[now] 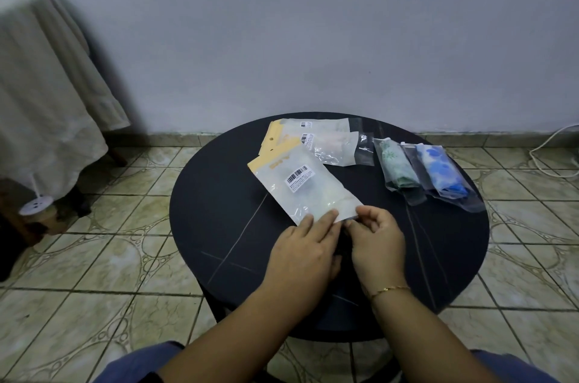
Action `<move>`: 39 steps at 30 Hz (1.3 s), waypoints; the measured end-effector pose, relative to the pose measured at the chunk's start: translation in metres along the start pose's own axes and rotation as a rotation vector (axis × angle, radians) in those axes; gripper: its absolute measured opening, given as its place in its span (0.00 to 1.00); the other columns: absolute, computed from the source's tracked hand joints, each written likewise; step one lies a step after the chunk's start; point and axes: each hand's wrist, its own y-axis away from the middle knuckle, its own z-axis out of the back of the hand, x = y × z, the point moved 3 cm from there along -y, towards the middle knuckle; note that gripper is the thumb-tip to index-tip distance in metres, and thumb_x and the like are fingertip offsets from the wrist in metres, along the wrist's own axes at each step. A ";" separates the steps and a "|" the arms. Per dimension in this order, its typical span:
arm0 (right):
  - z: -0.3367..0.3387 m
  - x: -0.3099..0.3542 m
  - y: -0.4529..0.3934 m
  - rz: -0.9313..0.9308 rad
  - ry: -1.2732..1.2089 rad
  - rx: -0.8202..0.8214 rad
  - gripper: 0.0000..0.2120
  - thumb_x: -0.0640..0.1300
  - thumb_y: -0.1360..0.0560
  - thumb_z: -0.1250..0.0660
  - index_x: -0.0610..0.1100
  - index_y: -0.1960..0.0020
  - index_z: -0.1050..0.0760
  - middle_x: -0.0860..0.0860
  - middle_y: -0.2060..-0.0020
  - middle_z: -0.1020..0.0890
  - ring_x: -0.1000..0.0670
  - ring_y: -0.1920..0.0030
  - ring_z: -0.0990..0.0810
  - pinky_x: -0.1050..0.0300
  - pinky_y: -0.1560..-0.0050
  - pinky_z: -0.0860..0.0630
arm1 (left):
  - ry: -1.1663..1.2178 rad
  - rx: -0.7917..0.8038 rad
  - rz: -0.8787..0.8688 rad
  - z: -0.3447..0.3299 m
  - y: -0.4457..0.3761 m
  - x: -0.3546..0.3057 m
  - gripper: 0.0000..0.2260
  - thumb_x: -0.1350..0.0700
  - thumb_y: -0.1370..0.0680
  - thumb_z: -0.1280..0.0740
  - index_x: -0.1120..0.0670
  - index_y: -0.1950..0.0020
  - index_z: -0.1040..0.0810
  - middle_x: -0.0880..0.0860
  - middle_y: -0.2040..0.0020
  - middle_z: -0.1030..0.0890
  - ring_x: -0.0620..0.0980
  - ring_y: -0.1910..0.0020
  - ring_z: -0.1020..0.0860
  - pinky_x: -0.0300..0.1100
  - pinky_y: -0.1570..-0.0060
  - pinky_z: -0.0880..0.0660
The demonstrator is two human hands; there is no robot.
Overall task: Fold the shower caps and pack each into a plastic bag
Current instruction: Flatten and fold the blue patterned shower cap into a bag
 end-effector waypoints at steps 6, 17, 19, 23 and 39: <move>-0.010 0.005 0.007 -0.290 -0.306 0.166 0.18 0.24 0.26 0.48 0.41 0.44 0.32 0.46 0.62 0.26 0.55 0.69 0.26 0.67 0.73 0.29 | -0.001 0.065 -0.017 0.001 0.002 0.001 0.18 0.47 0.29 0.42 0.49 0.50 0.16 0.45 0.47 0.17 0.49 0.50 0.19 0.41 0.50 0.27; 0.068 0.050 -0.018 -0.061 0.541 0.308 0.12 0.31 0.23 0.42 0.46 0.50 0.26 0.46 0.58 0.18 0.51 0.76 0.24 0.63 0.78 0.29 | 0.158 0.050 -0.002 0.017 0.001 0.017 0.19 0.39 0.27 0.41 0.49 0.45 0.25 0.44 0.51 0.22 0.43 0.51 0.25 0.37 0.45 0.34; 0.072 0.045 -0.022 0.065 0.666 0.307 0.09 0.35 0.24 0.37 0.47 0.50 0.24 0.49 0.58 0.18 0.51 0.67 0.21 0.65 0.68 0.27 | 0.177 0.040 0.037 0.017 0.000 0.021 0.22 0.38 0.28 0.41 0.48 0.41 0.25 0.44 0.46 0.23 0.44 0.48 0.25 0.39 0.44 0.33; 0.057 0.032 -0.015 0.193 0.684 0.422 0.15 0.38 0.25 0.35 0.51 0.41 0.27 0.51 0.48 0.23 0.53 0.50 0.24 0.67 0.54 0.31 | 0.241 0.105 0.125 0.013 -0.002 0.026 0.27 0.42 0.28 0.39 0.47 0.30 0.31 0.45 0.28 0.34 0.45 0.34 0.30 0.42 0.36 0.33; 0.018 0.007 0.005 0.576 0.992 0.552 0.22 0.40 0.25 0.40 0.60 0.35 0.31 0.58 0.28 0.36 0.60 0.28 0.42 0.61 0.39 0.44 | 0.097 -0.108 0.065 -0.005 -0.019 0.025 0.12 0.57 0.38 0.28 0.52 0.55 0.16 0.49 0.56 0.15 0.51 0.61 0.18 0.40 0.70 0.24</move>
